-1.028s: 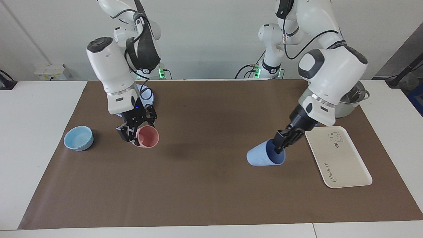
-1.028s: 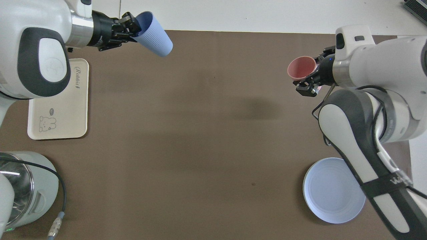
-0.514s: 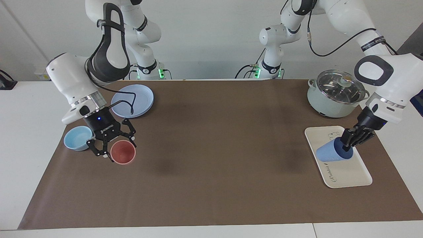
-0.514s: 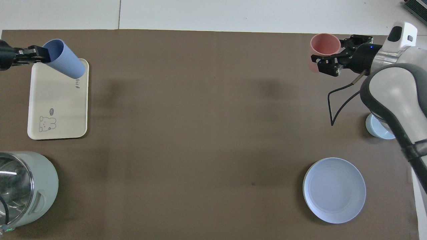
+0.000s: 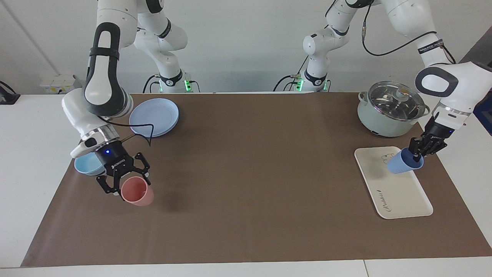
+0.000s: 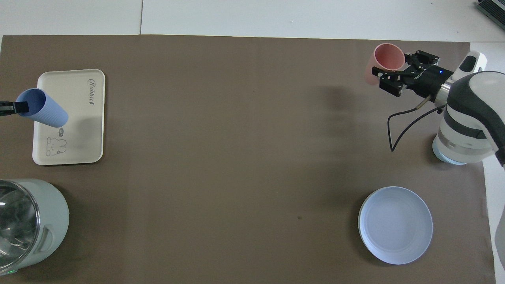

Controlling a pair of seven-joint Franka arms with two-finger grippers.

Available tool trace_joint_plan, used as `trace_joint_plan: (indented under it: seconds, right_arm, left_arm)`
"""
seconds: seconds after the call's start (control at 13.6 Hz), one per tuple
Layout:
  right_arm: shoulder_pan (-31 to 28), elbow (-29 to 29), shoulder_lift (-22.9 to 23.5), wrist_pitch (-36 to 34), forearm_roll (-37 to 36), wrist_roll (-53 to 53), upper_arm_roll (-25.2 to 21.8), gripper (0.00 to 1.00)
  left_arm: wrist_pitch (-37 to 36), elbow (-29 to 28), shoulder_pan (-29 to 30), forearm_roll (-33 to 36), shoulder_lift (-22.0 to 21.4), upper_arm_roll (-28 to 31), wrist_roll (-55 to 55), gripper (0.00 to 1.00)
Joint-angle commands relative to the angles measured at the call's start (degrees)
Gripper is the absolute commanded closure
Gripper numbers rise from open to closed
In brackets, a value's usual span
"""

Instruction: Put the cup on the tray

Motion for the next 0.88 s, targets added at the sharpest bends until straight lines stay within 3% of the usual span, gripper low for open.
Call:
trace_joint_plan:
  seconds: [0.0,0.22,0.59,0.66,0.81]
  right_arm:
    - [-1.09,-2.50,0.36,0.79,9.61,-11.06,0.65,1.00]
    - [-1.36,-5.13,0.54,0.18,15.34,-19.25,0.65,1.00]
    - [-4.08,-7.68,1.50,-4.03,18.68,-27.43,0.65,1.00]
    - [-4.52,-7.77,2.12,-5.17,20.52,-29.72,0.65,1.00]
    - [-4.87,-8.47,2.74,-7.11,22.65,-32.89,0.65,1.00]
  left_arm:
    - [6.87,-1.96,-0.59,-4.89,0.98,-0.54,1.29,1.00]
    - [10.51,-1.96,-0.86,-5.53,3.62,-0.54,1.73,1.00]
    - [12.62,-1.70,-1.21,-5.53,5.12,-0.54,2.17,1.00]
    - [12.71,-1.44,-1.30,-5.53,5.30,-0.54,2.08,0.95]
    - [12.45,0.49,-1.48,-5.53,5.56,-0.54,2.08,0.42]
